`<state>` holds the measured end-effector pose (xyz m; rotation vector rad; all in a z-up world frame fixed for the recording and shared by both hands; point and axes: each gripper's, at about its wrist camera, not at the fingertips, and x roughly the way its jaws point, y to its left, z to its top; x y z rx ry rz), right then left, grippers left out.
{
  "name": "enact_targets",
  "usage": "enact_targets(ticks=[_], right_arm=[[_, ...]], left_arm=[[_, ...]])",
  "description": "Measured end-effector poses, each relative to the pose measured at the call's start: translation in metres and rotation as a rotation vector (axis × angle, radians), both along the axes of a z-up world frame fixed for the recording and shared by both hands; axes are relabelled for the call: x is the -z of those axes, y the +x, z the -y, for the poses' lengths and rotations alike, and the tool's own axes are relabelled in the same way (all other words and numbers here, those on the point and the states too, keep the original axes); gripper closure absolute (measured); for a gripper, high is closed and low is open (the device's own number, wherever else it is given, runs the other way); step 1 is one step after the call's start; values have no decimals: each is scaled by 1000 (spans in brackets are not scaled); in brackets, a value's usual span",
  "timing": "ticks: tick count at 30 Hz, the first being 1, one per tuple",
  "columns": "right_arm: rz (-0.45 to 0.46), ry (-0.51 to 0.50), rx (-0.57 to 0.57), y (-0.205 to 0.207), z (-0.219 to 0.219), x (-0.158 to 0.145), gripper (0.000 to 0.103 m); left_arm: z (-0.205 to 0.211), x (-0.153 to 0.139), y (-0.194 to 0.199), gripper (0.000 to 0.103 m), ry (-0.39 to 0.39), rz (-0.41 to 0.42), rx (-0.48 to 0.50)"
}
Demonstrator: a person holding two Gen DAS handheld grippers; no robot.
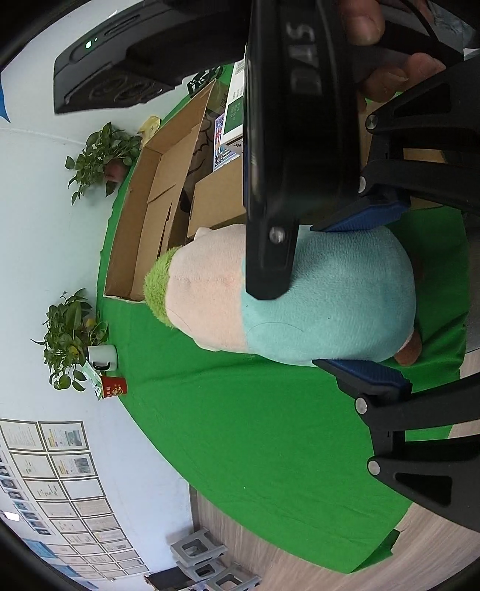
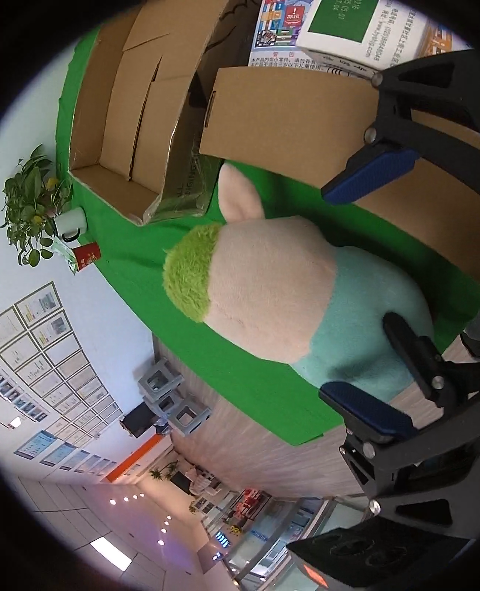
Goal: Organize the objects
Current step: 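Grasp the plush toy with the left gripper and lift it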
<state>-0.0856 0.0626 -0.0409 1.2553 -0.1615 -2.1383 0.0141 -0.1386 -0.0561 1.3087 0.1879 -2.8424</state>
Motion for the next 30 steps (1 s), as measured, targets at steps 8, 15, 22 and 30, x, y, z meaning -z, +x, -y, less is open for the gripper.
enact_targets(ticks=[8, 15, 22, 30], right_arm=[[12, -24, -34, 6, 3, 6, 35], [9, -40, -29, 6, 5, 11, 40], [-64, -73, -31, 11, 1, -3, 54], [-207, -119, 10, -2, -16, -48, 57]], left_arm=[[-2, -1, -2, 46, 2, 1, -9], [-8, -3, -3, 49, -12, -16, -6], [-18, -18, -2, 51, -63, -76, -1], [-36, -66, -25, 51, -119, -219, 46]])
